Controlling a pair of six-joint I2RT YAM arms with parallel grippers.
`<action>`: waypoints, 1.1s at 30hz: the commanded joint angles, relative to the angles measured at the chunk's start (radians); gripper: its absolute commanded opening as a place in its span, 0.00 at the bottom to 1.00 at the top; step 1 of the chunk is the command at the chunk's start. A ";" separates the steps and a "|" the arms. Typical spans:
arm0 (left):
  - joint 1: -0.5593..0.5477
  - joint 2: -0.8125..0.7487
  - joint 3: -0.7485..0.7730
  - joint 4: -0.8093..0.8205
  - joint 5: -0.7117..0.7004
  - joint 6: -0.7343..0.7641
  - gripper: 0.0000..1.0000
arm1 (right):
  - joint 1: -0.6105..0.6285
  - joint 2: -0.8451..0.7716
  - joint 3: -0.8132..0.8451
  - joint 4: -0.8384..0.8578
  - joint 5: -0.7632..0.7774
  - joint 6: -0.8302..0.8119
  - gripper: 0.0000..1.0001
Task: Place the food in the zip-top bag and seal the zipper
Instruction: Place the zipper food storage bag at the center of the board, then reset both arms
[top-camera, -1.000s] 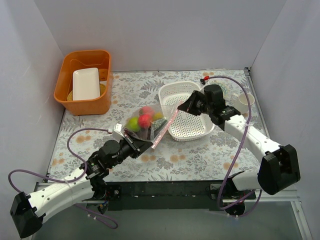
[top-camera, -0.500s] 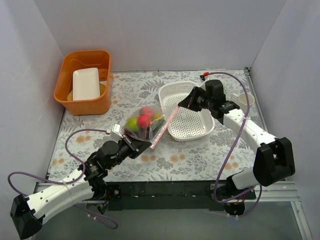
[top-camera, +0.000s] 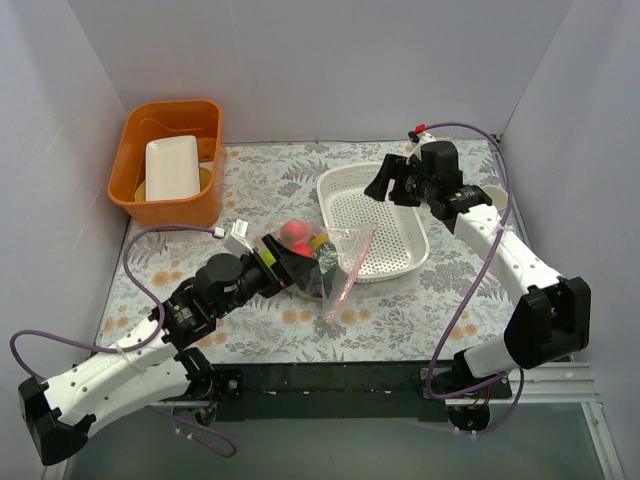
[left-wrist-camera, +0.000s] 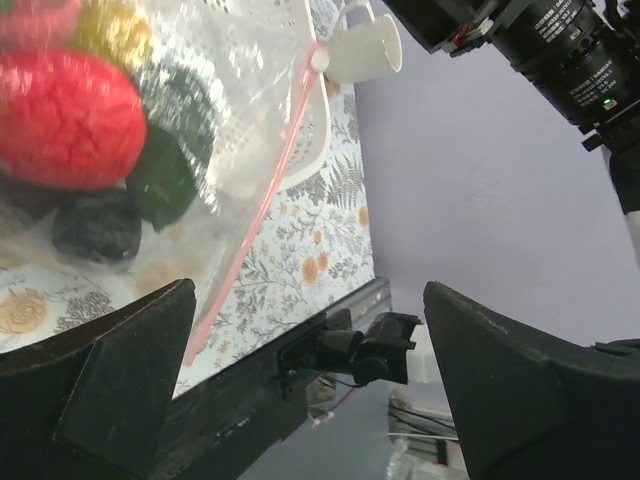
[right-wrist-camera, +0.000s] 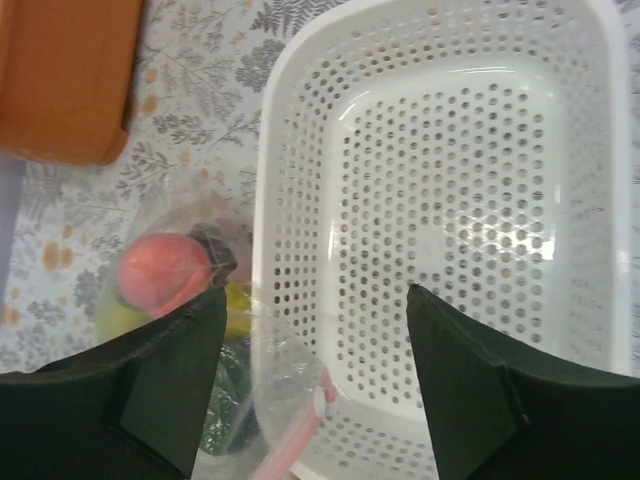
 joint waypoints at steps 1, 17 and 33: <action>-0.004 0.056 0.195 -0.163 -0.092 0.222 0.98 | -0.004 -0.076 0.092 -0.185 0.180 -0.170 0.84; 0.537 0.447 0.718 -0.349 0.174 0.588 0.98 | -0.306 -0.227 -0.149 -0.194 0.211 -0.256 0.95; 0.685 0.563 0.777 -0.355 0.127 0.678 0.98 | -0.345 -0.416 -0.462 -0.033 0.473 -0.155 0.98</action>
